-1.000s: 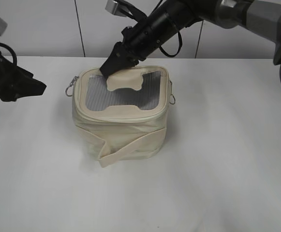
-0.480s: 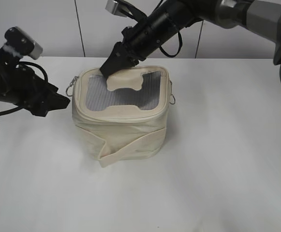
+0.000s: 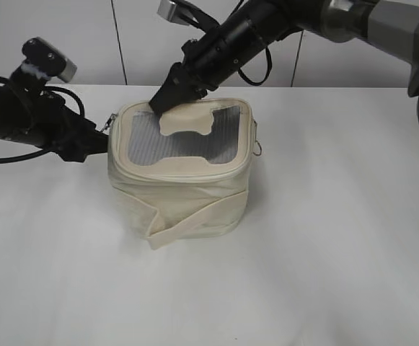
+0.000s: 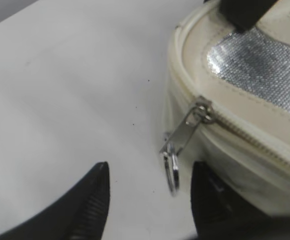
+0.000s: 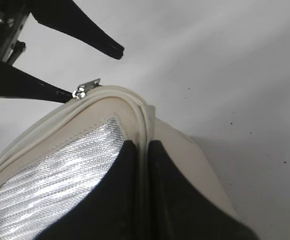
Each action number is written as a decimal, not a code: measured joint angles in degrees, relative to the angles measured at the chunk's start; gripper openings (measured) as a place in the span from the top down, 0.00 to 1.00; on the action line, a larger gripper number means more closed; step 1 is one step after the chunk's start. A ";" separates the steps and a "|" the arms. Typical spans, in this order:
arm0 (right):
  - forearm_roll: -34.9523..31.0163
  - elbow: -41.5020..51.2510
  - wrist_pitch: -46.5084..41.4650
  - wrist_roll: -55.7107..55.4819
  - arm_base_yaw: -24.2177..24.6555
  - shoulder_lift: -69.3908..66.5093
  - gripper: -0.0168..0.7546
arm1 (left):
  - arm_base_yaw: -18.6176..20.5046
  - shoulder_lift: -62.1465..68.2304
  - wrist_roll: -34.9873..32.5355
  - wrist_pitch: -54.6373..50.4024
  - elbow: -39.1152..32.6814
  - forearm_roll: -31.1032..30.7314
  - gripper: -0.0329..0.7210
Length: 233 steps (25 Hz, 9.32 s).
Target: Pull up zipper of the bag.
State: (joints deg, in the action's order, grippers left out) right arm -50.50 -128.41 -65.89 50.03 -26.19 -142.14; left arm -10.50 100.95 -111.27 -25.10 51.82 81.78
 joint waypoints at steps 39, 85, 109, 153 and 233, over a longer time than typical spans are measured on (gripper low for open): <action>0.28 -0.07 -0.16 -11.42 -0.58 0.00 0.92 | -1.59 -13.46 47.18 -16.49 4.14 -42.88 0.95; 4.37 -6.43 -3.10 -22.13 5.36 0.02 0.59 | -14.27 -23.21 56.87 -20.78 -4.96 -38.19 0.53; -10.42 72.85 38.39 6.40 16.67 45.99 0.65 | -5.92 13.30 47.75 -36.55 44.77 -20.41 0.37; -40.93 81.74 34.11 52.03 16.67 40.13 0.40 | -11.59 30.06 49.97 -40.45 57.92 -28.69 0.89; -38.90 82.48 45.16 27.96 -12.07 46.01 0.97 | -11.95 29.33 66.98 -35.42 57.86 -31.01 0.89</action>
State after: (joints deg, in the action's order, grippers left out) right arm -89.40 -45.93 -20.73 78.00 -38.26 -96.13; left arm -22.44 130.28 -44.29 -60.52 109.68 50.78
